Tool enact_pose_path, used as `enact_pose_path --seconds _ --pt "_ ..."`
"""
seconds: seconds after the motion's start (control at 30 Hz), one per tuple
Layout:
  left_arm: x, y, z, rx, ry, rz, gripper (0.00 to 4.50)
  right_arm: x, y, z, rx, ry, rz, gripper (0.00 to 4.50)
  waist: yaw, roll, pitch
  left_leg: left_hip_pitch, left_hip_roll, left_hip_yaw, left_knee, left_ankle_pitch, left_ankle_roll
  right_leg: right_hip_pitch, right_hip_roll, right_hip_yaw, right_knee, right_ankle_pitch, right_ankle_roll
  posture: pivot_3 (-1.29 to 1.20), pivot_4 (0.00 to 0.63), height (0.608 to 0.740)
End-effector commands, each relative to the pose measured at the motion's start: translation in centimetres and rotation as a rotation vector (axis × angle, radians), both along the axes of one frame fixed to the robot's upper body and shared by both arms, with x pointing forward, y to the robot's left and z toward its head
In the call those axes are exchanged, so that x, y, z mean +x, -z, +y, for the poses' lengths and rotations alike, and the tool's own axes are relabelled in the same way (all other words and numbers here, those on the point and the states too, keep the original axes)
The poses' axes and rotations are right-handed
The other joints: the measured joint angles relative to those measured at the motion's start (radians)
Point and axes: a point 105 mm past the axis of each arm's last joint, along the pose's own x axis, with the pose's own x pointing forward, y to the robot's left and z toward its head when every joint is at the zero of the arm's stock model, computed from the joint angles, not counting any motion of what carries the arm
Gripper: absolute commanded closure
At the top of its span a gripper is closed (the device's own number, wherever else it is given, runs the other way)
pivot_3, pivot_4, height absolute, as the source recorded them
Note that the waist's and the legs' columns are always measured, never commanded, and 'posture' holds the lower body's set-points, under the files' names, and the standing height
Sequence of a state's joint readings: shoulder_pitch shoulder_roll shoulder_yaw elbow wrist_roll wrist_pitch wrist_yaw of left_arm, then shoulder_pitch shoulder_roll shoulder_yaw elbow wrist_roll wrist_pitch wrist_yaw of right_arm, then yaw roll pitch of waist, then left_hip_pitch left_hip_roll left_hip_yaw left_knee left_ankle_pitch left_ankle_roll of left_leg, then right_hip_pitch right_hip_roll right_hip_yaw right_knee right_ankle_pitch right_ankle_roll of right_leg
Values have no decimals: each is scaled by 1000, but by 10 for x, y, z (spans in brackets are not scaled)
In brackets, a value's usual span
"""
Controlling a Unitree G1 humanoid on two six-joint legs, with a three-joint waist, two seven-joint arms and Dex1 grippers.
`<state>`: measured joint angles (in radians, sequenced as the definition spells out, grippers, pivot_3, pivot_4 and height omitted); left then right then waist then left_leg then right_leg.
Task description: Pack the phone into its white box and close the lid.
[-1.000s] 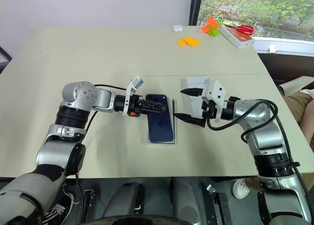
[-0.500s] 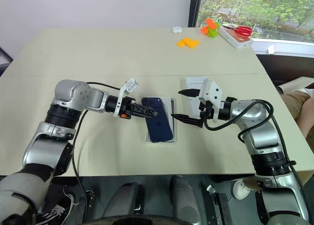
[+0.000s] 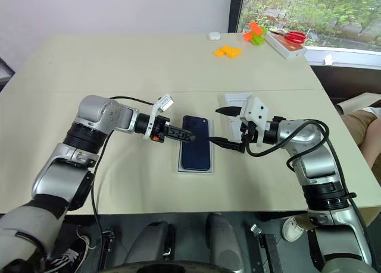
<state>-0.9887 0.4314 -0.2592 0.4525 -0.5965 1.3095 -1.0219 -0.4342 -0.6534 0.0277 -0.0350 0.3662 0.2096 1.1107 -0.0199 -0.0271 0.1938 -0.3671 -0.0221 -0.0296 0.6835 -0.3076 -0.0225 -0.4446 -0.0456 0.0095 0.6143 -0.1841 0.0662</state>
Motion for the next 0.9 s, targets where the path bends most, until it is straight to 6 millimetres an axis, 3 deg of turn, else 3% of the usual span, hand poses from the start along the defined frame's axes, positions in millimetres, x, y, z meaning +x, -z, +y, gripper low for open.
enact_pose_path --seconds 0.03,0.2,0.27,0.43,0.57,0.77,0.83,0.9 --pt "-4 -20 4 -16 36 -54 61 0 -11 2 8 -13 -50 0 1 0 0 0 0 0 0 0 0 0 0 0 0 0 0 0 150 740" --pt "0 0 14 96 23 -116 61 0 -10 3 12 -16 -50 0 5 0 0 0 0 0 0 0 0 0 -1 0 0 0 0 0 150 740" --pt "2 0 14 90 24 -130 61 0 -10 3 11 -17 -51 0 6 0 0 0 0 0 0 0 0 0 -1 0 0 0 0 0 150 740" --pt "0 -20 18 47 37 -172 61 -1 -11 2 10 -18 -51 0 6 0 0 -1 0 0 0 0 0 0 -1 0 0 0 0 0 150 740" --pt "-13 -37 28 23 81 -270 61 1 -13 -1 11 2 -58 0 0 0 0 -1 0 0 0 0 1 0 -1 0 0 0 0 0 150 740" --pt "-9 -50 48 -41 -44 -370 61 13 -18 0 55 82 -72 0 4 0 0 0 1 0 0 0 1 0 0 0 0 0 0 0 150 740" --pt "-5 -47 55 -52 -108 -371 577 15 -19 2 86 80 -40 548 4 0 0 0 1 0 1 0 1 0 0 0 0 0 0 0 150 740" --pt "-3 -42 59 -54 -141 -401 1441 16 -19 4 78 85 -45 1375 4 0 0 0 1 0 0 0 1 0 0 0 0 0 0 0 150 740"
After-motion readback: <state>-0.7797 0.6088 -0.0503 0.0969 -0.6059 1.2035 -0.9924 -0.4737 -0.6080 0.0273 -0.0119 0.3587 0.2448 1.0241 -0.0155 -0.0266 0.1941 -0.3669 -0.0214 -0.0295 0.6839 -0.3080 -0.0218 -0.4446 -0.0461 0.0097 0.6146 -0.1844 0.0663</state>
